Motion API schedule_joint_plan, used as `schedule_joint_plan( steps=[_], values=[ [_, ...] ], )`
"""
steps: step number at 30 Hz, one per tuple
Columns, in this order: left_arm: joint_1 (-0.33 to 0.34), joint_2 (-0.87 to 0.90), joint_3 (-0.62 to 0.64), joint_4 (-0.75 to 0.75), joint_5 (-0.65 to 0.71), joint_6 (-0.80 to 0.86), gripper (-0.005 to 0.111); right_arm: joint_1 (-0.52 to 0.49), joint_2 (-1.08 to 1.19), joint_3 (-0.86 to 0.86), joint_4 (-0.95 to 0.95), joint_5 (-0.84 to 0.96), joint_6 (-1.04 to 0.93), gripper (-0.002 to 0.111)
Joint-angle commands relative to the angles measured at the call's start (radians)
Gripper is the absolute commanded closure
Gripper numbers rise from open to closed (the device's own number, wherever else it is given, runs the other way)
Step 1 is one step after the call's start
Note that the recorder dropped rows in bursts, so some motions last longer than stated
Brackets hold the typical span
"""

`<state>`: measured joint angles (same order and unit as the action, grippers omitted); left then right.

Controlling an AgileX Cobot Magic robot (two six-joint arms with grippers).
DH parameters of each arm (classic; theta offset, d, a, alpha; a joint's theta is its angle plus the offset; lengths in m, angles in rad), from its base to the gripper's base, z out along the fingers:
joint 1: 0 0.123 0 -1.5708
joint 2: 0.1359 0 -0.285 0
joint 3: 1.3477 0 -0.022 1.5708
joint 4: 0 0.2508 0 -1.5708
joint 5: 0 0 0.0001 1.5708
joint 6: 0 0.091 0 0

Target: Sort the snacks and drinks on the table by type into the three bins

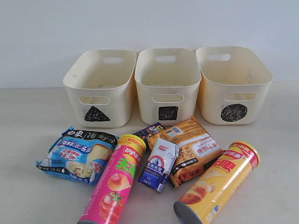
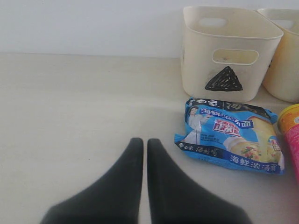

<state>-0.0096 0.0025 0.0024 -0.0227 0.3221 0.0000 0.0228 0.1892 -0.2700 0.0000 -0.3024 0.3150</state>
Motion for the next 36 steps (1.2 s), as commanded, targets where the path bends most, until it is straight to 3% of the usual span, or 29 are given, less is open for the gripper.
schedule_joint_plan(
  steps=[1, 10, 14, 19, 25, 36],
  values=[
    [0.001, -0.003, -0.002, -0.007, -0.015, 0.000, 0.102, -0.003, 0.210, -0.178, -0.116, 0.135, -0.013, 0.107],
    [0.001, -0.003, -0.002, -0.007, -0.015, 0.000, 0.102, 0.037, 0.556, -0.451, -0.184, 0.516, -0.137, 0.107],
    [0.001, -0.003, -0.002, -0.007, -0.015, 0.000, 0.102, 0.176, 0.703, -0.558, -0.100, 0.755, -0.301, 0.107],
    [0.001, -0.003, -0.002, -0.007, -0.015, 0.000, 0.102, 0.340, 0.858, -0.662, -0.017, 0.921, -0.404, 0.107],
    [0.001, -0.003, -0.002, -0.007, -0.015, 0.000, 0.102, 0.501, 1.060, -0.753, -0.008, 0.972, -0.406, 0.107],
    [0.001, -0.003, -0.002, -0.007, -0.015, 0.000, 0.102, 0.662, 1.361, -0.850, -0.040, 0.919, -0.344, 0.107]
  ],
)
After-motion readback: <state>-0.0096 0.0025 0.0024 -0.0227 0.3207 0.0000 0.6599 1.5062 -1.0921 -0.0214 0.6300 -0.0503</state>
